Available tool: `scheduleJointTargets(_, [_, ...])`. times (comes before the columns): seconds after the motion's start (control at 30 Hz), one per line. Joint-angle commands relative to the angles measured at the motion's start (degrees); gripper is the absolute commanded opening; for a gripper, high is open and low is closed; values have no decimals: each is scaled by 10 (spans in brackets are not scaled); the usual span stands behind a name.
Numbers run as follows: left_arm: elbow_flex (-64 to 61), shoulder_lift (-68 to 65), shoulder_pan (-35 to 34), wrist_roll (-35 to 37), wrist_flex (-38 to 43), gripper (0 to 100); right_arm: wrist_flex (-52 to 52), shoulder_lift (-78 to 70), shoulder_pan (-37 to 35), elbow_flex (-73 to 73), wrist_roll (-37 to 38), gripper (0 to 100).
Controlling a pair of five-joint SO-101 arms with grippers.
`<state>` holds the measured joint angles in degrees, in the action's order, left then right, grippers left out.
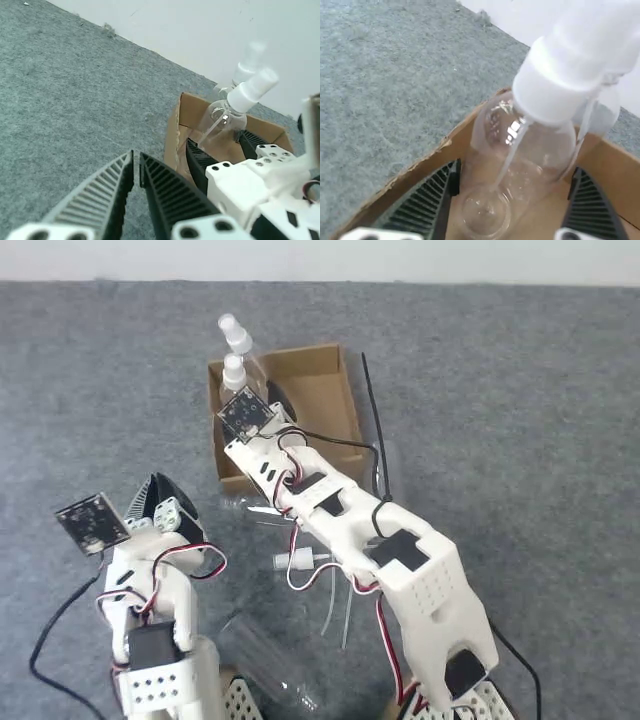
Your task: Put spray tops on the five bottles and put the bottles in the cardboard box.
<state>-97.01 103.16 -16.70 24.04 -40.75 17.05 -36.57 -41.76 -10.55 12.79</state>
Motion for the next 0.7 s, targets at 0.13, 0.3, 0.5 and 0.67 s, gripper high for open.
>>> scheduleJointTargets(0.13, [5,0,-3,-6,19,13,-14,50,-14,8,3,299])
scheduleJointTargets(0.3, [5,0,-3,-6,19,13,-16,65,-12,5,0,299])
scheduleJointTargets(0.5, [5,0,-3,-6,19,13,-99,118,-5,8,-67,299])
scheduleJointTargets(0.67, [5,0,-3,-6,19,13,-131,148,-3,4,-69,299])
